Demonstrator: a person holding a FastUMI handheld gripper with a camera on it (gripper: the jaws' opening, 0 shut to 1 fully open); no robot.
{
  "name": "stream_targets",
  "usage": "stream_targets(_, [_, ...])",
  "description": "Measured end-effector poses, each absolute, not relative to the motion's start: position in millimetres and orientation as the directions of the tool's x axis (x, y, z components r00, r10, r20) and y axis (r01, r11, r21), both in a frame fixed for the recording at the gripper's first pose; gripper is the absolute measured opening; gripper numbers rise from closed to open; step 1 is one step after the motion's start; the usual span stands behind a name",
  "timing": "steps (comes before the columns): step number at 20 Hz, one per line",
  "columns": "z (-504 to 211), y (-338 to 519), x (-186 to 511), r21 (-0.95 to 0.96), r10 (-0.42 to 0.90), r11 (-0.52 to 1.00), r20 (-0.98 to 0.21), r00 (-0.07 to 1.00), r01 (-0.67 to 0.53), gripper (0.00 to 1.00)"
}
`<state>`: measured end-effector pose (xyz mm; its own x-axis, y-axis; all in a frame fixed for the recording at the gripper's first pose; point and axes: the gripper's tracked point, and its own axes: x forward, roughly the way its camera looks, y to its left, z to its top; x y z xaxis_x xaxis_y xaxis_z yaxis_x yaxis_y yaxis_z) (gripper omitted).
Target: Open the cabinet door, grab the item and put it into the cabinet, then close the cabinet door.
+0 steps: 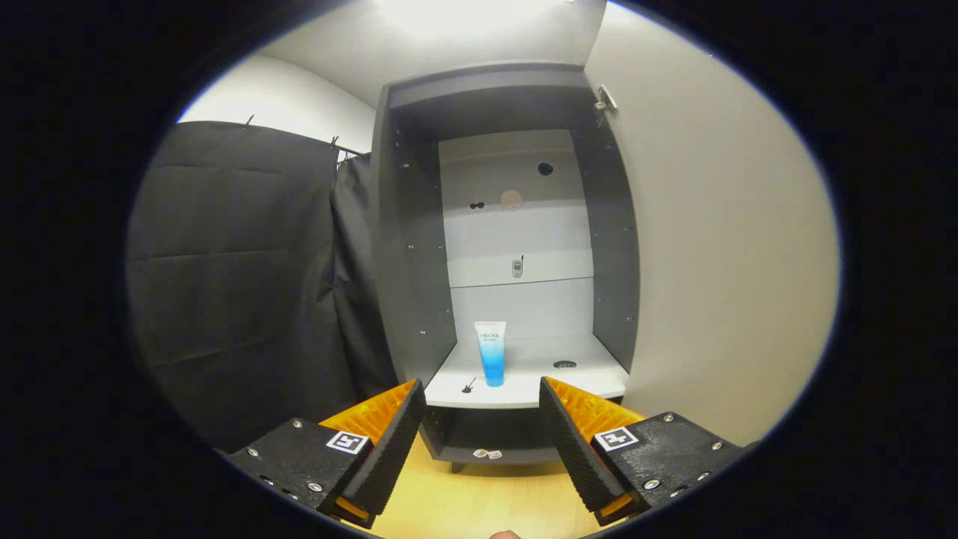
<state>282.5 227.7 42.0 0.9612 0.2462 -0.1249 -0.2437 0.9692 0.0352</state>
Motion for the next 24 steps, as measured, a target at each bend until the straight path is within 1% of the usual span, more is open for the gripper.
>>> stream_targets(4, [39, 214, 222, -0.006, 0.252, 0.967, -0.117, 0.961, -0.254, 0.94])
stream_targets(7, [48, 183, 189, -0.011, 0.188, 0.982, -0.053, 0.981, -0.189, 0.94])
stream_targets(10, [50, 150, 161, 0.005, 0.132, 0.991, -0.031, 0.991, -0.132, 0.94])
stream_targets(14, [62, 77, 131, -0.035, -0.024, 0.999, 0.001, 1.0, 0.024, 0.94])
stream_targets(18, [92, 6, 114, 0.002, -0.185, 0.983, 0.056, 0.981, 0.185, 0.94])
stream_targets(21, [106, -58, 115, -0.002, -0.349, 0.936, 0.098, 0.932, 0.351, 0.93])
stream_targets(24, [104, -88, 132, 0.004, -0.424, 0.905, 0.081, 0.902, 0.425, 0.94])
